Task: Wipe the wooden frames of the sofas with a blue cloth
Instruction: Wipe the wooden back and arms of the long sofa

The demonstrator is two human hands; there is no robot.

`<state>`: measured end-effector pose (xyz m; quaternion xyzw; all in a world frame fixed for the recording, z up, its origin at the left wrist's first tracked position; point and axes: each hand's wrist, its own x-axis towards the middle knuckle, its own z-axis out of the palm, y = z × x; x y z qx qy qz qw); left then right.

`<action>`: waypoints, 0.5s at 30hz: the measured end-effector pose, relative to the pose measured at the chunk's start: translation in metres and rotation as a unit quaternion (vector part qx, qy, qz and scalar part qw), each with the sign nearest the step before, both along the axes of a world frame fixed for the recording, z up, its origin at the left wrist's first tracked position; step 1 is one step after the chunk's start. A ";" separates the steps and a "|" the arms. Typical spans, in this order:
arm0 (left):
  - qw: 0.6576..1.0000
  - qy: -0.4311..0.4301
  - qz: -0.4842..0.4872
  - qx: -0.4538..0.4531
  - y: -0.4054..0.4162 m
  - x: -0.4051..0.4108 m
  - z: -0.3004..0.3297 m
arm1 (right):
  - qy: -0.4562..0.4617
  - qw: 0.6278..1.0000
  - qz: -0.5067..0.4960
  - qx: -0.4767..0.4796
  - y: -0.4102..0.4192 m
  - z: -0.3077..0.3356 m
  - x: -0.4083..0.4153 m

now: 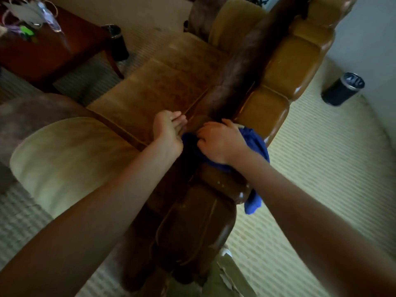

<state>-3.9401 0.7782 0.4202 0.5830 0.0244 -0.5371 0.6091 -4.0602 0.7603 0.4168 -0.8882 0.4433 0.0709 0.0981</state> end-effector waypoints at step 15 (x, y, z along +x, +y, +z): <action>0.985 0.034 -0.167 0.034 -0.040 0.034 -0.026 | 0.360 0.926 -0.036 0.111 0.045 0.031 0.066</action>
